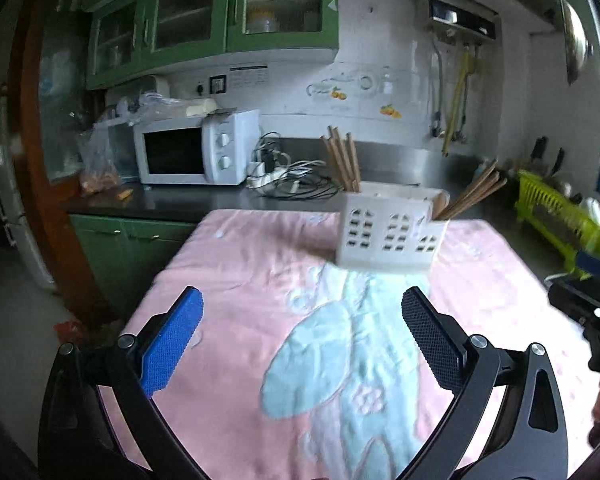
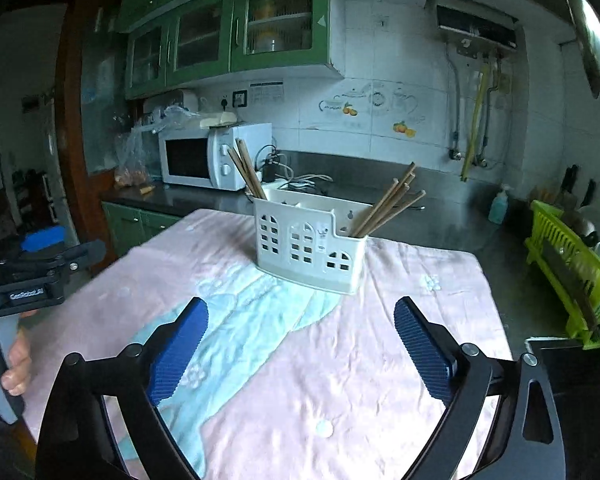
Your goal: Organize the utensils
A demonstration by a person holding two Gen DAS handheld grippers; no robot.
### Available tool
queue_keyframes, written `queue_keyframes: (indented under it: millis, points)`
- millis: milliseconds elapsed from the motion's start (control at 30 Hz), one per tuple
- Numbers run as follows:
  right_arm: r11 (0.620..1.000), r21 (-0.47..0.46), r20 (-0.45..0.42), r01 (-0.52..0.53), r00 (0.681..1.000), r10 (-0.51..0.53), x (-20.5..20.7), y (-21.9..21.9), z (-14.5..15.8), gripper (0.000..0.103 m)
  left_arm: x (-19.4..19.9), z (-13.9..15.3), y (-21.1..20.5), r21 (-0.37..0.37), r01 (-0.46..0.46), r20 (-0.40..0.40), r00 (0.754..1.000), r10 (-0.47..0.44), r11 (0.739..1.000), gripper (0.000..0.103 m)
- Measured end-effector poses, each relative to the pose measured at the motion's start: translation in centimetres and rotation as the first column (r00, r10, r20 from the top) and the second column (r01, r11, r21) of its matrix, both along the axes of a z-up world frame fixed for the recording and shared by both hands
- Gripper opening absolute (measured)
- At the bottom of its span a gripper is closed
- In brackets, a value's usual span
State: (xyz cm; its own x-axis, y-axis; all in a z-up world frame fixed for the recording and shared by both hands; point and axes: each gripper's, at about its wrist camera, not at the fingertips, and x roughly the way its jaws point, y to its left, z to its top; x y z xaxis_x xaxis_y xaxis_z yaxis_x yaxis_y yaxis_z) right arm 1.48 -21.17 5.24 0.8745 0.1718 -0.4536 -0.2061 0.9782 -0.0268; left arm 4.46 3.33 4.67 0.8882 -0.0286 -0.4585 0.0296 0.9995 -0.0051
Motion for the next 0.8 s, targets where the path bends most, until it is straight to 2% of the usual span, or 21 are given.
queue_keyframes:
  millis: [100, 400, 800]
  points:
    - [1.0, -0.02, -0.004, 0.02, 1.0, -0.02, -0.4, 0.3, -0.8, 0.093, -0.8, -0.6, 0.2, 0.008, -0.008, -0.011, 1.0, 0.008, 1.0, 0.098]
    - [0.997, 0.003, -0.018, 0.08, 0.997, -0.08, -1.2, -0.5, -2.1, 0.095, -2.2, -1.3, 0.1, 0.009, -0.026, 0.001, 1.0, 0.026, 1.0, 0.098]
    - [0.995, 0.038, -0.051, 0.095, 0.994, -0.093, -1.4, -1.1, -3.2, 0.096, -3.1, -2.0, -0.6, 0.017, -0.012, 0.002, 1.0, 0.012, 1.0, 0.098]
